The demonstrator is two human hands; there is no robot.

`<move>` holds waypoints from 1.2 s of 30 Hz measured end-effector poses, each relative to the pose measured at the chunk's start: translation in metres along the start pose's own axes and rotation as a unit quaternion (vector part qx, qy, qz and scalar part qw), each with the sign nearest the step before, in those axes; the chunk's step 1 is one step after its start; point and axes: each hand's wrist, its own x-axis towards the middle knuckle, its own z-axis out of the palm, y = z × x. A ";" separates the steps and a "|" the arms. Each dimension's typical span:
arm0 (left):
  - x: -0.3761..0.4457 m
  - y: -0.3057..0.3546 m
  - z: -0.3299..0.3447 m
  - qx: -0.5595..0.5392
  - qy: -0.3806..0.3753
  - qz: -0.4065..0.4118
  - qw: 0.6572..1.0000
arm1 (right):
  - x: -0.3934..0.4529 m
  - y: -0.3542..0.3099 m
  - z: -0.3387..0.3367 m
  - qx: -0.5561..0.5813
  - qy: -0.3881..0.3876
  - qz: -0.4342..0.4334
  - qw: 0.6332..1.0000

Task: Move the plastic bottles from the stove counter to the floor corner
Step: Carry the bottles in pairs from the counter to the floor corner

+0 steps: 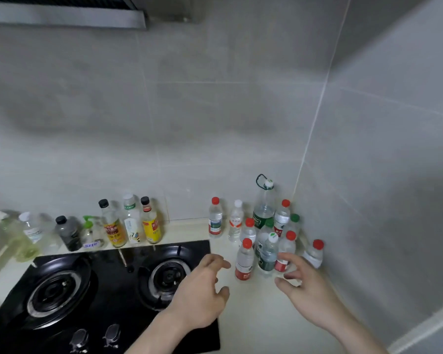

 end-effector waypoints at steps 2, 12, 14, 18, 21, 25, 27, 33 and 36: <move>0.013 0.000 0.006 0.002 -0.005 -0.015 1.000 | 0.023 0.010 -0.003 -0.015 -0.011 0.000 1.000; 0.094 -0.007 0.031 0.045 -0.045 -0.040 0.997 | 0.092 0.044 -0.001 -0.067 -0.028 -0.001 0.997; 0.108 -0.003 0.040 0.045 -0.059 -0.052 0.996 | 0.105 0.052 0.000 -0.080 -0.037 -0.007 0.996; 0.129 0.002 0.059 0.056 -0.088 -0.077 0.992 | 0.132 0.064 0.003 -0.131 -0.062 0.001 0.989; 0.145 0.005 0.070 0.057 -0.086 -0.096 0.990 | 0.161 0.072 0.005 -0.164 -0.086 -0.008 0.983; 0.164 0.012 0.084 0.071 -0.094 -0.127 0.985 | 0.192 0.083 0.010 -0.198 -0.106 -0.030 0.974; 0.168 0.016 0.091 0.083 -0.098 -0.139 0.982 | 0.201 0.088 0.012 -0.221 -0.121 -0.037 0.967; 0.173 0.016 0.111 0.120 -0.076 -0.168 0.976 | 0.211 0.094 0.017 -0.275 -0.084 -0.095 0.953; 0.167 0.016 0.115 0.145 -0.057 -0.178 0.972 | 0.206 0.098 0.023 -0.298 -0.090 -0.115 0.943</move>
